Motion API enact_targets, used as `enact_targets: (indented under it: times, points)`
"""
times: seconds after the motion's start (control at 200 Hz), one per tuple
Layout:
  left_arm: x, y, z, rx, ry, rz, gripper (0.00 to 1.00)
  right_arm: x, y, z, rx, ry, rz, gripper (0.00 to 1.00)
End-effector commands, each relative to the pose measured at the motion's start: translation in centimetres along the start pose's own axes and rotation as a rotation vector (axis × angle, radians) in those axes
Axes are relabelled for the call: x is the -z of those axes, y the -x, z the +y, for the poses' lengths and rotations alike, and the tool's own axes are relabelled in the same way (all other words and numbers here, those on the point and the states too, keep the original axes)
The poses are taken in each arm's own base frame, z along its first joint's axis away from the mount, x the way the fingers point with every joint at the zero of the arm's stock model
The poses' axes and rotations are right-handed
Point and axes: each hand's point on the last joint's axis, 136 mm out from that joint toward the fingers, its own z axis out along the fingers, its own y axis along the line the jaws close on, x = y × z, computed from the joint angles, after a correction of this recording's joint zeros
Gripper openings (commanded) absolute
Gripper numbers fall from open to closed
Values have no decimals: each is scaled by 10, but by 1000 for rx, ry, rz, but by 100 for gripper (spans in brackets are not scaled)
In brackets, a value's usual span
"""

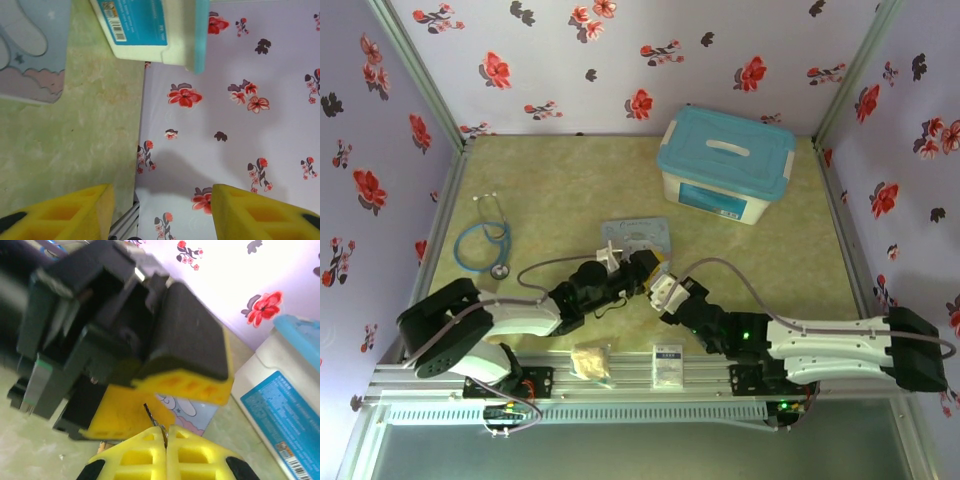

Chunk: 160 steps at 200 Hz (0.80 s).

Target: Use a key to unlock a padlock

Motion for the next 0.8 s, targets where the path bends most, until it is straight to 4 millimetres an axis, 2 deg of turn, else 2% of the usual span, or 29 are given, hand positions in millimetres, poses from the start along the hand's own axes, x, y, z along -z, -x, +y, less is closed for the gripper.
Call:
enact_targets:
  times: [0.0,0.22,0.335,0.415,0.62,0.63,0.755,0.795]
  points:
    - [0,-3,-20,77,-114,5,50,0,24,-13,50,-97,-44,0]
    - [9,6,-15,85,-111,-43,38,-4,11,7,226,-91,-5,0]
    - [9,6,-17,80,-112,-40,29,-6,10,9,239,-95,-4,0]
    - [10,6,-10,75,-95,-43,26,-6,11,9,237,-96,-7,0]
    - [10,9,0,80,-74,-52,10,-7,4,12,290,-78,23,0]
    - [10,8,0,78,-73,-51,9,-5,5,18,297,-64,14,0]
    - [10,11,3,64,-64,-63,9,-2,8,18,285,-63,-3,0]
    - [10,12,4,65,-61,-63,5,-1,7,20,284,-57,-6,0]
